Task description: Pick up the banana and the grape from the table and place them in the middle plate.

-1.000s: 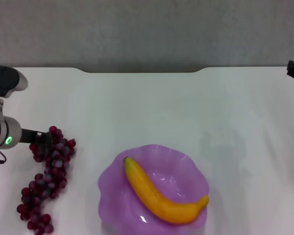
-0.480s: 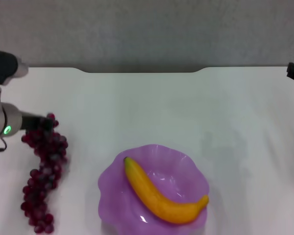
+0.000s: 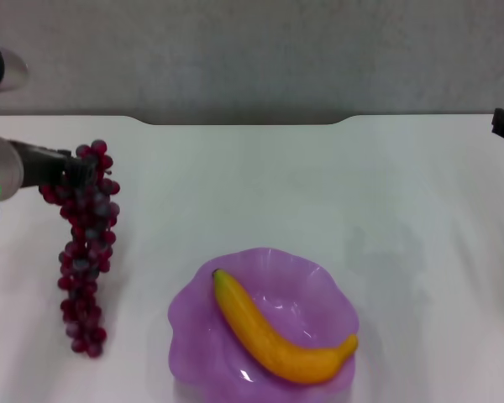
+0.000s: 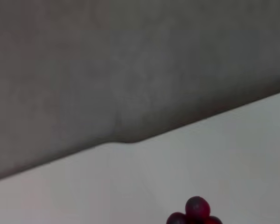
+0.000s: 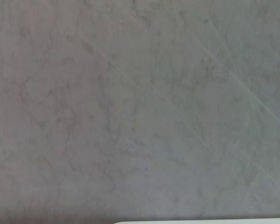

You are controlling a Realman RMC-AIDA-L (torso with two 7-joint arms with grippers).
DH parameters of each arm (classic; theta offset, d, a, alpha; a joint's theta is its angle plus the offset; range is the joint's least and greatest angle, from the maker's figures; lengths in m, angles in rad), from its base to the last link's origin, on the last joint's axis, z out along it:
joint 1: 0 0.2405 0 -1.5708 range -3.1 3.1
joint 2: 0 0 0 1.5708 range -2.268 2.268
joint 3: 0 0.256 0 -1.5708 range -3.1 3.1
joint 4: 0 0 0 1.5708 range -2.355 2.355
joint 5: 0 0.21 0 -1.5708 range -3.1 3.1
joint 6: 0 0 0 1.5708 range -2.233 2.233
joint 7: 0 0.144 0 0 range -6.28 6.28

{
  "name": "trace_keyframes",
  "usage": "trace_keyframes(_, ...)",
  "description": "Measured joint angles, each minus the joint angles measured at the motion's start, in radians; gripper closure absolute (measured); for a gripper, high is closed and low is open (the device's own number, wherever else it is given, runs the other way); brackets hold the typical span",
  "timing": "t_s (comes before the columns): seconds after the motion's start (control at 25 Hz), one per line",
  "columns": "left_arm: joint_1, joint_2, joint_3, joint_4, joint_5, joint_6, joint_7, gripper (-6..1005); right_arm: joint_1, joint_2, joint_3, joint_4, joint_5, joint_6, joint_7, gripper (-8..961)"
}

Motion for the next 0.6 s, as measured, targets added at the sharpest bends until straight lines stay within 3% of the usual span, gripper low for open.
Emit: trace_keyframes(0.6, 0.028, 0.002, -0.016, -0.346, -0.033, -0.17, 0.063, 717, -0.001, 0.0, 0.005, -0.003, -0.002, 0.014, -0.003, 168)
